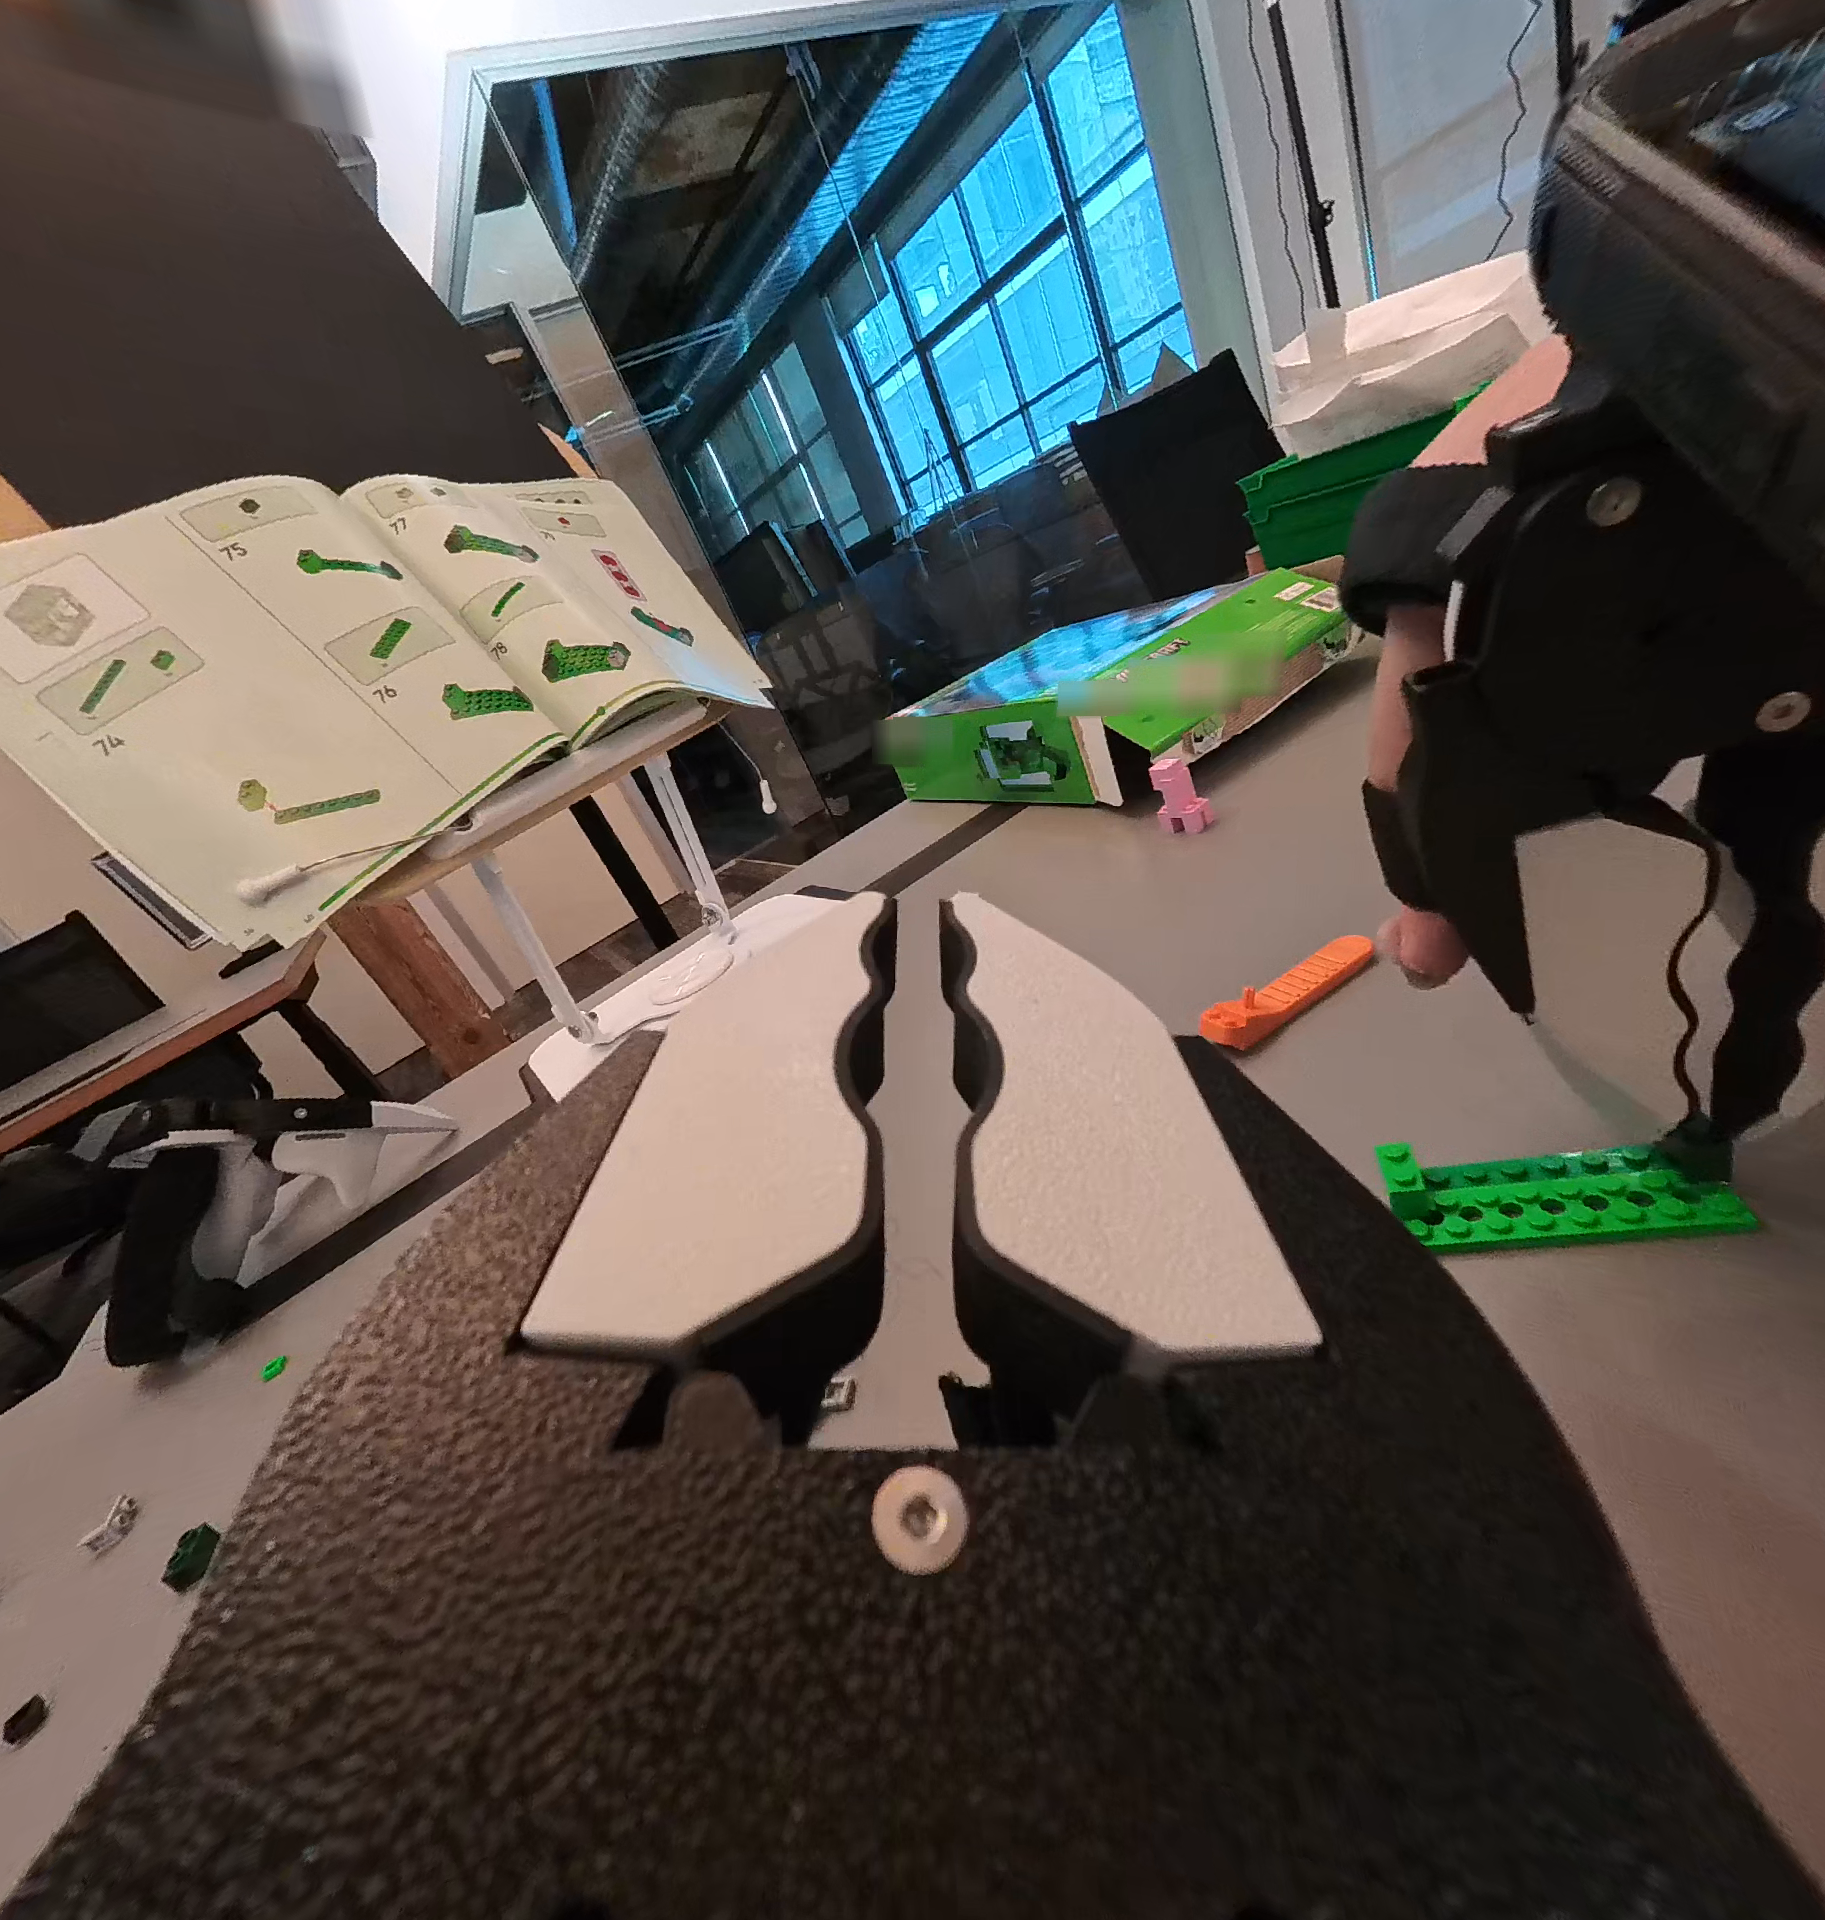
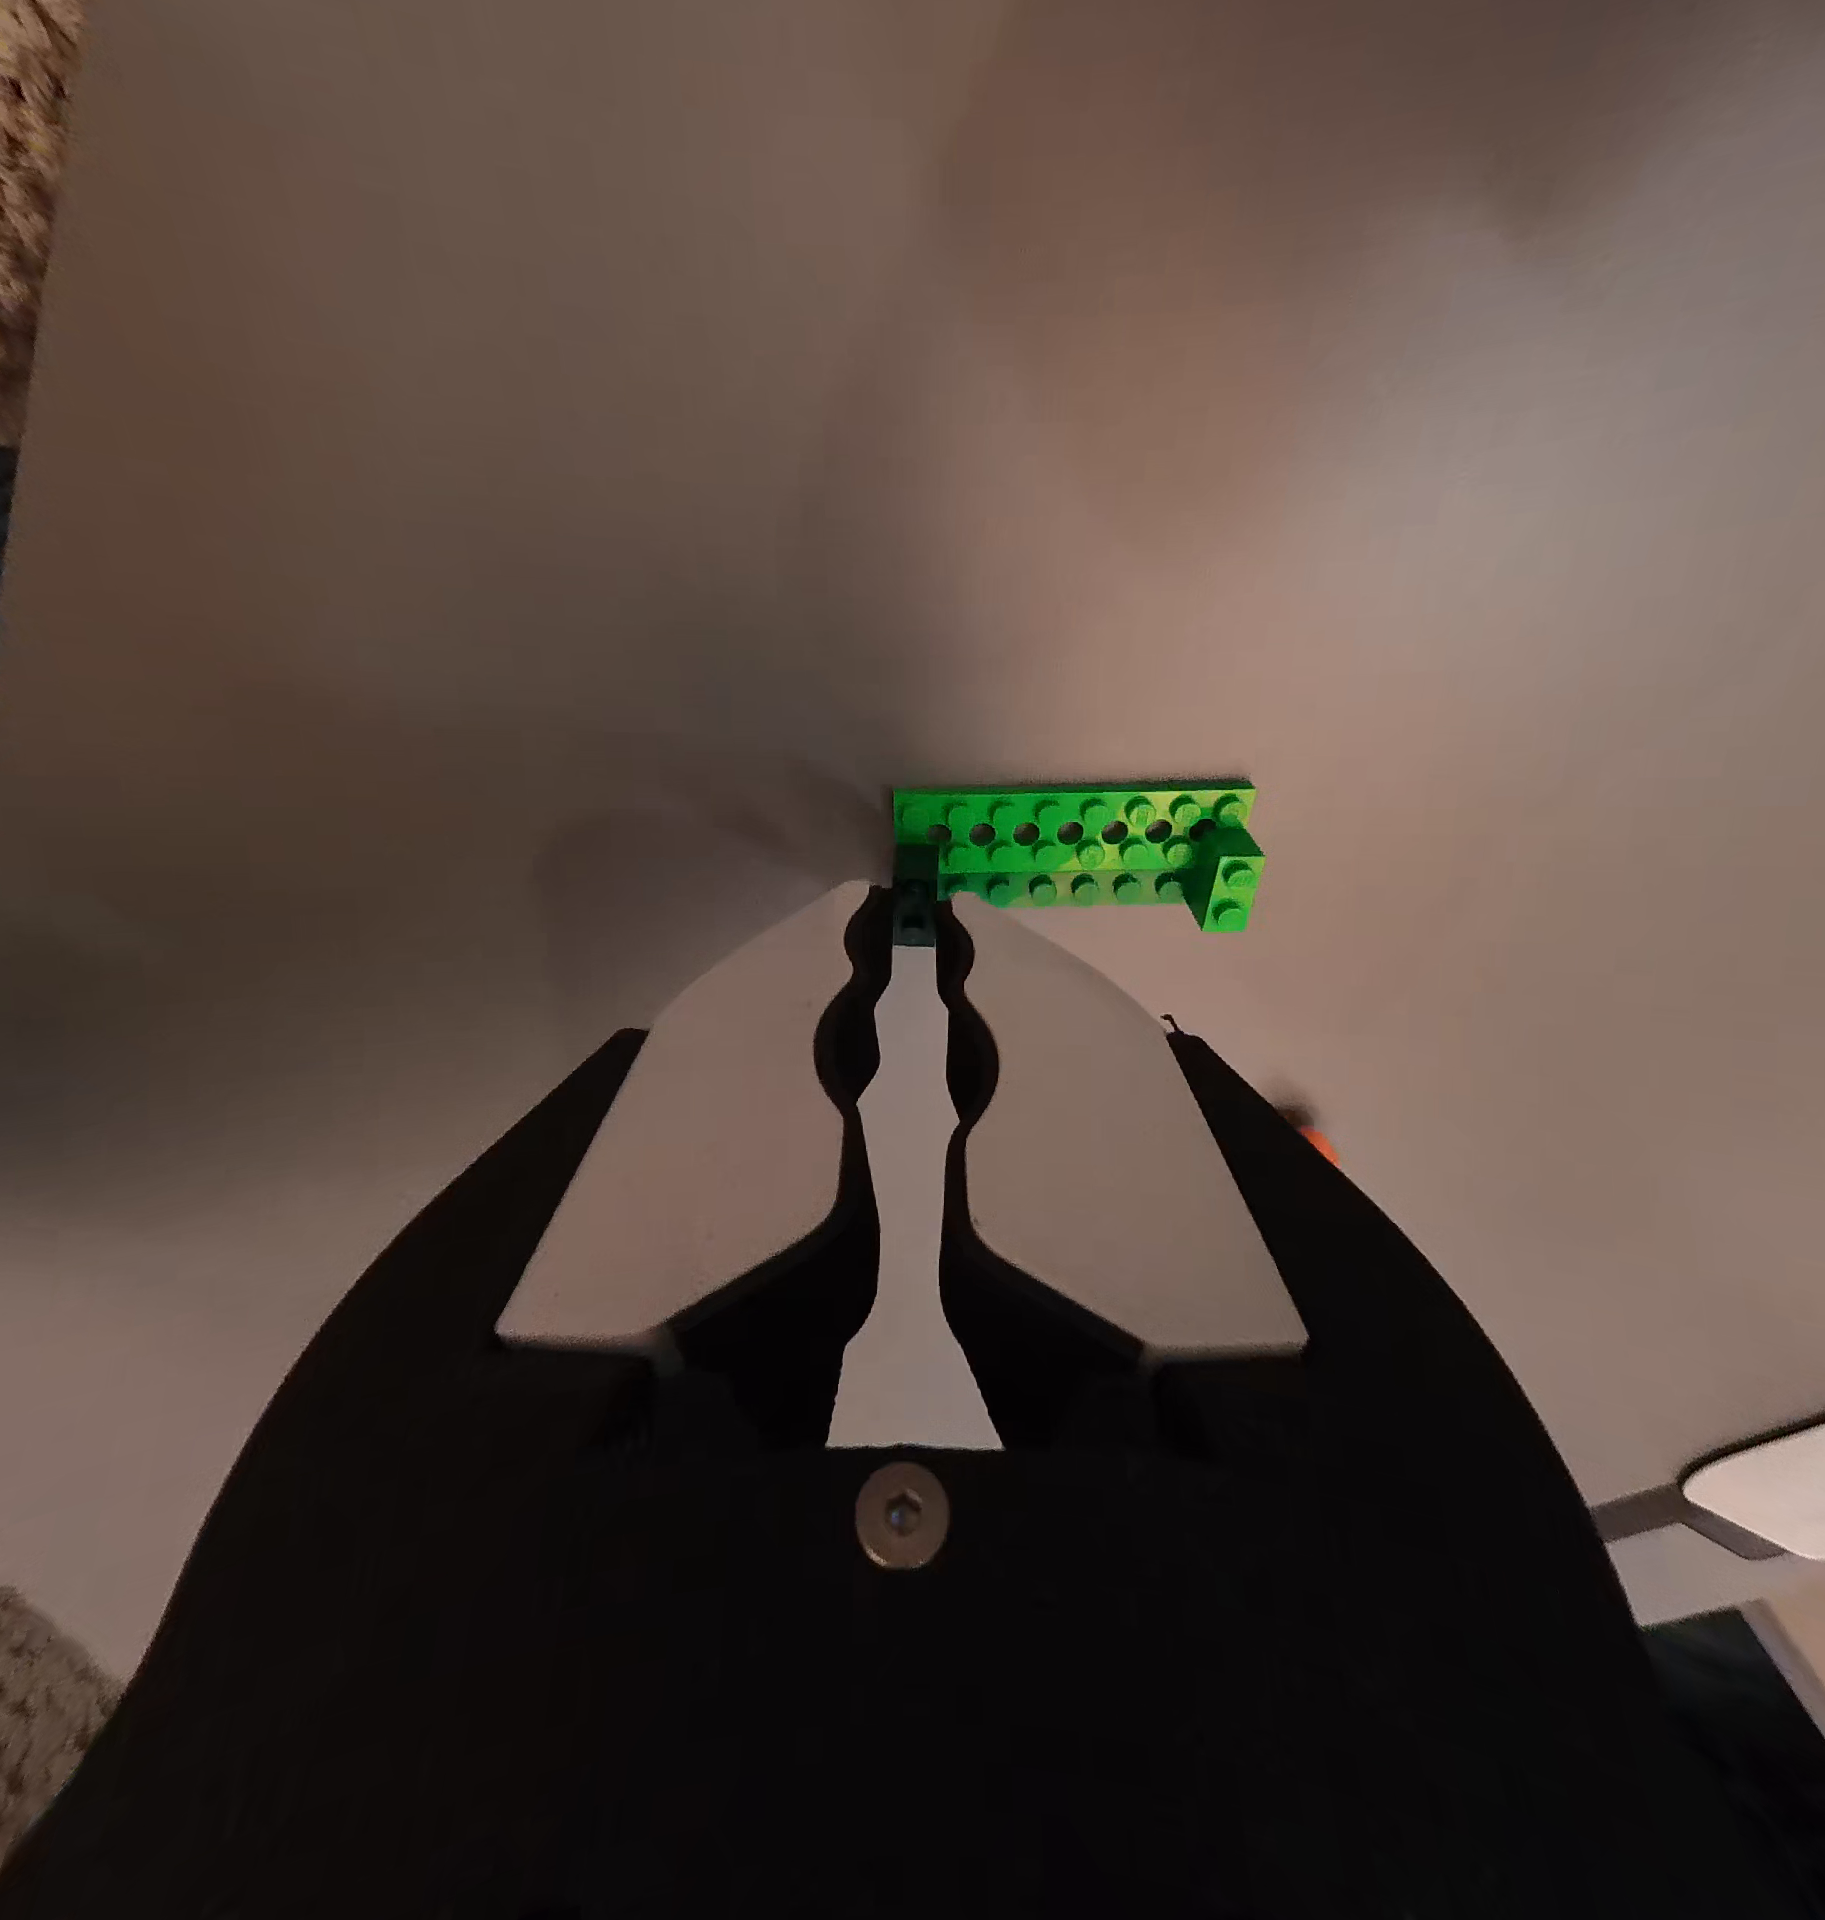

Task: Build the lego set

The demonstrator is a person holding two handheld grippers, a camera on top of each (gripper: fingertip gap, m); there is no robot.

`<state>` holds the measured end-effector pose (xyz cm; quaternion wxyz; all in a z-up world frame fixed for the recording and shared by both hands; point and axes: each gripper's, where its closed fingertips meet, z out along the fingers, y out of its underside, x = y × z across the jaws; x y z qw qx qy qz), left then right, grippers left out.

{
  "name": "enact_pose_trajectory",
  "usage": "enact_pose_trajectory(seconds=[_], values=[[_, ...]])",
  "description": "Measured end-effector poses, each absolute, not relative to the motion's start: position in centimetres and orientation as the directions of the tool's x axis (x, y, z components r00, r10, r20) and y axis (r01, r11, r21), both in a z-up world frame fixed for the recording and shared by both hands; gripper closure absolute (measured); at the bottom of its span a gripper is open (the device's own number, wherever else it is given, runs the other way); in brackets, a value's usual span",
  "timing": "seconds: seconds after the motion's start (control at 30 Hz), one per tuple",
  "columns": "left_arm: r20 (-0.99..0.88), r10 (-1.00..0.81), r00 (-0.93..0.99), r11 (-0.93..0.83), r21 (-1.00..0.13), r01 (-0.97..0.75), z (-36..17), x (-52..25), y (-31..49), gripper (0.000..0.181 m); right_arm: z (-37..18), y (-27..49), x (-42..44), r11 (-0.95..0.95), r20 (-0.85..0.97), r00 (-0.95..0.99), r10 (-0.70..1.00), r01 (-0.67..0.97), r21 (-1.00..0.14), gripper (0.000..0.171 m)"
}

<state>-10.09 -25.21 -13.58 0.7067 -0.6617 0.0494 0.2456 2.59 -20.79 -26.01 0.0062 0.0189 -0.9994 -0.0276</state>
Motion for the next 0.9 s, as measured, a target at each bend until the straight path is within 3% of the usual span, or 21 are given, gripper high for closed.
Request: enact_pose_trajectory(seconds=[0.53,0.9], values=[[-0.388,0.257,0.885,-0.010,-0.917,-0.399,-14.0,-9.7,-24.9,0.173,-25.9,-21.0,2.6,0.998,-0.001,-0.999,-0.037,-0.037,0.056,0.156],[-0.430,0.201,0.880,-0.034,-0.901,-0.433,-14.7,-8.7,-24.5,0.167,-23.6,-20.6,2.5,0.990,0.136,-0.986,0.097,0.081,-0.117,0.152]])
